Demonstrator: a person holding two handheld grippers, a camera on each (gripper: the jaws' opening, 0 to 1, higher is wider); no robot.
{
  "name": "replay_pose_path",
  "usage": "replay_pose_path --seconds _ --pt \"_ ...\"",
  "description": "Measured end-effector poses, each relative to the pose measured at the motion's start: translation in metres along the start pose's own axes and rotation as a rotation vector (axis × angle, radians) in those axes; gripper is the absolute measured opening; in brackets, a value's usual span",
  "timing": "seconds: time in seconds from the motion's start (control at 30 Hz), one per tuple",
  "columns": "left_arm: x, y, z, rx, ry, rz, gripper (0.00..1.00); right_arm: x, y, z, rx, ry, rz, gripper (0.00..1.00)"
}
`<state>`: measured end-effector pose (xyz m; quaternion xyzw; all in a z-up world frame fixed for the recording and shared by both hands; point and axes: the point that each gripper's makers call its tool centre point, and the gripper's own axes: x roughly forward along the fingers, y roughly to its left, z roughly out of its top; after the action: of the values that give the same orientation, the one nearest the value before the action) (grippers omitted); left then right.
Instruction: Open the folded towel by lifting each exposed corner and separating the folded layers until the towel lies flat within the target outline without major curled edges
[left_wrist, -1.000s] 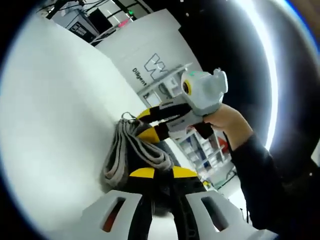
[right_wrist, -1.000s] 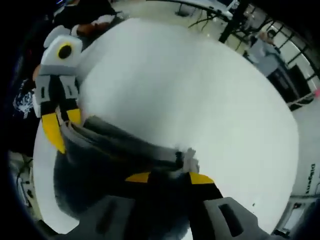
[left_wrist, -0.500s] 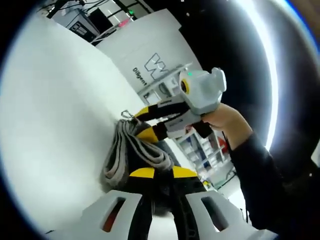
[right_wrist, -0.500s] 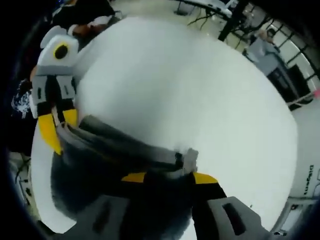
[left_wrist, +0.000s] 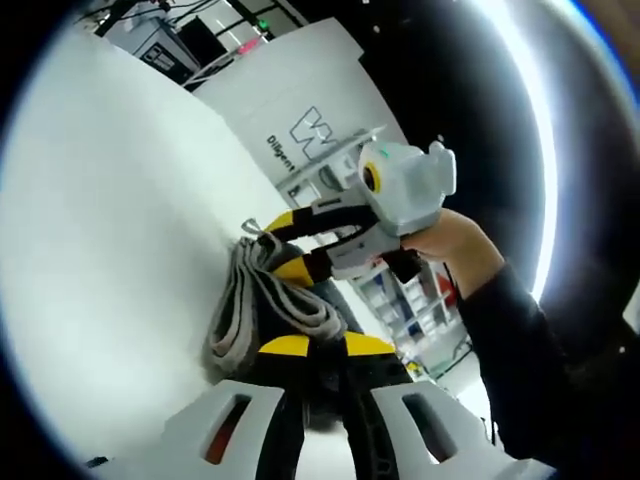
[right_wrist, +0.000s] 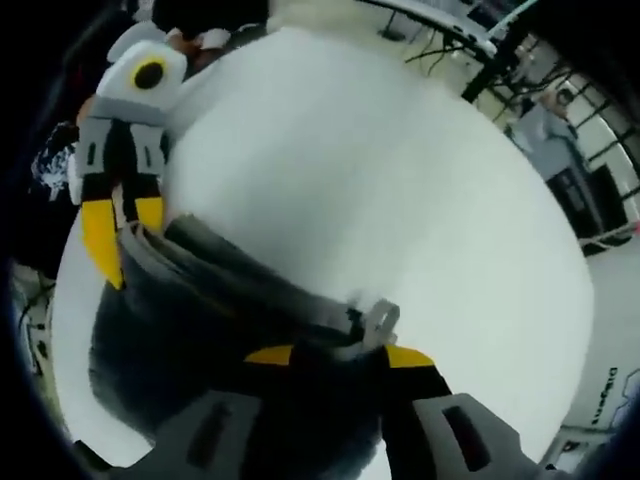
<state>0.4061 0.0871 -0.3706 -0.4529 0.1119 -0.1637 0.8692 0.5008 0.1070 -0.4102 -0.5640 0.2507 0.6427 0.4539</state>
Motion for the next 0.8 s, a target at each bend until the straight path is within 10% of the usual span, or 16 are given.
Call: replay_pose_path --seconds 0.8 --pt "0.002 -0.009 -0.001 0.028 -0.006 -0.026 0.04 -0.015 0.005 -0.001 0.086 0.003 0.037 0.06"
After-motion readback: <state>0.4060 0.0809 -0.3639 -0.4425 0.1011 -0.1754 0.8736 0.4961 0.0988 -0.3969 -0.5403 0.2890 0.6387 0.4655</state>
